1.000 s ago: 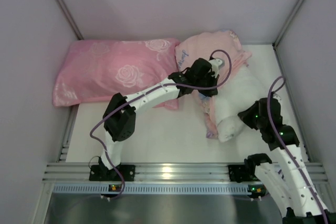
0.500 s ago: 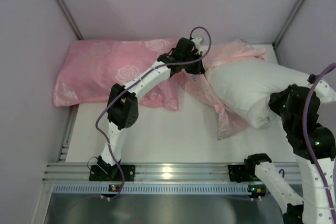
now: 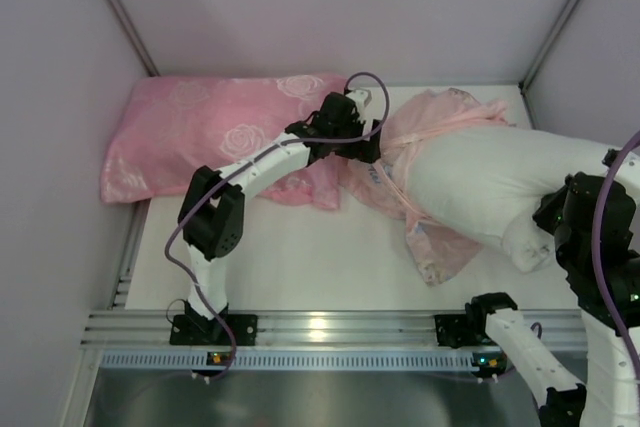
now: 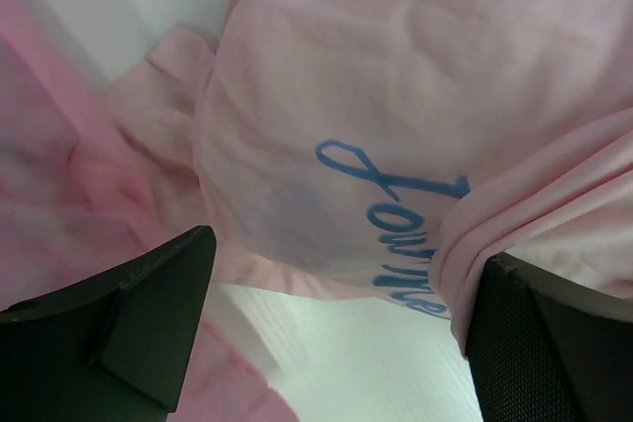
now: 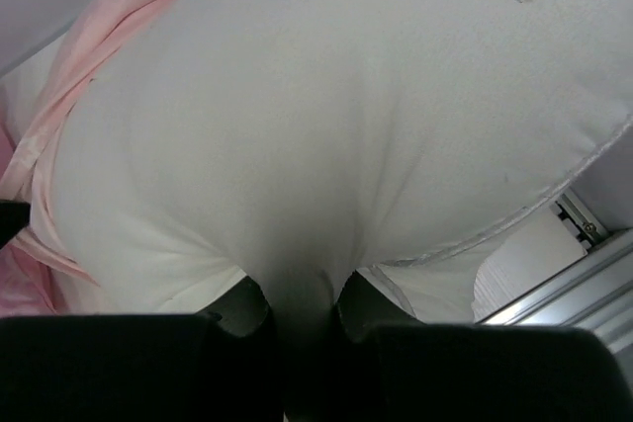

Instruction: Remove the pillowcase from the pillow

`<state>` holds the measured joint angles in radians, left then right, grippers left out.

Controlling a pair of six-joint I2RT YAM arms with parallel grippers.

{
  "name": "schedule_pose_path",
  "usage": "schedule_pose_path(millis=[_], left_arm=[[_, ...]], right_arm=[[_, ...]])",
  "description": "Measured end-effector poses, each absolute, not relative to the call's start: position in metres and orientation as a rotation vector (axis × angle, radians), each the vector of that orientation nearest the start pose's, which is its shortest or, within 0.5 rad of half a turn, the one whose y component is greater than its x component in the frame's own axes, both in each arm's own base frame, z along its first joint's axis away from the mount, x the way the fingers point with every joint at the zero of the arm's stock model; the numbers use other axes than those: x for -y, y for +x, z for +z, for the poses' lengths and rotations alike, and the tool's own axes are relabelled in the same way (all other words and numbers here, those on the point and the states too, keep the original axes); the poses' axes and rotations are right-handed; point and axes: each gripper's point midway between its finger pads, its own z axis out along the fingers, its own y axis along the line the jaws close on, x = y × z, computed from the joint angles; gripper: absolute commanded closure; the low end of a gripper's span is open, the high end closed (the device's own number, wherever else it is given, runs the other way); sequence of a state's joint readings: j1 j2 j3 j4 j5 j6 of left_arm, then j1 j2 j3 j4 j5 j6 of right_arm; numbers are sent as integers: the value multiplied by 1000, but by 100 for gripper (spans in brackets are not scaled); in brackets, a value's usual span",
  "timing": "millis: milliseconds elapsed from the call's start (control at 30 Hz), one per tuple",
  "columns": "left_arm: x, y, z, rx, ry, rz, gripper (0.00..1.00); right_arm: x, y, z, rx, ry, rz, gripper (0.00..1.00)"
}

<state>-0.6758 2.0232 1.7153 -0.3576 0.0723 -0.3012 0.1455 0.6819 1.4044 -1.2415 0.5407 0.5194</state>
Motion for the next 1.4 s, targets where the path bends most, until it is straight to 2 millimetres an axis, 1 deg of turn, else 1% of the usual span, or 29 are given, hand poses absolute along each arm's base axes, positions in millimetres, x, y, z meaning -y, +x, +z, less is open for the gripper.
schedule_pose_path(millis=[100,200,267,333,367,400,433,467,500,533,600,667,733,800,900,967,1033,1100,1167,1233,1300,1400], left_arm=[[347,413,147,-2246,468,-612,1],[333,400,134,-2262,491,-655,1],[331,393,127,-2267,513,-704,1],[332,391,126,-2266,532,-752,2],[334,389,126,-2263,549,-788,3],[337,387,128,-2258,565,-823,8],[341,386,129,-2254,584,-874,18],[347,383,129,-2249,605,-937,58],[352,381,129,-2243,622,-1001,74],[358,379,128,-2237,642,-1058,99],[369,376,119,-2246,667,-1146,100],[379,375,113,-2266,666,-1209,100],[383,378,110,-2287,634,-1209,100],[386,386,114,-2315,565,-1152,100],[383,408,129,-2320,442,-995,100],[374,417,138,-2315,369,-886,100],[362,420,152,-2305,314,-784,100],[353,419,170,-2281,283,-723,100],[349,418,186,-2254,272,-703,100],[351,419,200,-2224,276,-707,100],[353,420,206,-2207,280,-706,100],[354,427,204,-2217,267,-658,100]], right_arm=[[52,146,342,-1907,650,-156,100],[49,142,340,-1932,617,-152,100],[48,139,337,-1951,600,-152,100],[47,138,337,-1957,589,-150,100],[47,138,337,-1959,585,-150,100],[47,137,338,-1960,583,-148,100],[47,137,339,-1960,580,-148,100],[47,136,340,-1961,575,-146,100],[46,135,342,-1959,571,-141,100],[45,135,344,-1959,564,-134,100],[44,134,350,-1967,553,-129,100],[44,136,361,-1966,541,-136,100],[45,137,376,-1958,535,-142,100],[47,142,393,-1939,535,-158,100],[54,148,410,-1913,551,-200,100],[58,147,418,-1900,559,-230,100],[65,145,432,-1865,569,-260,100],[67,141,448,-1823,564,-258,100],[69,135,463,-1774,563,-240,100],[71,129,472,-1740,561,-223,100],[73,124,477,-1716,563,-214,100],[73,120,481,-1705,550,-183,100]])
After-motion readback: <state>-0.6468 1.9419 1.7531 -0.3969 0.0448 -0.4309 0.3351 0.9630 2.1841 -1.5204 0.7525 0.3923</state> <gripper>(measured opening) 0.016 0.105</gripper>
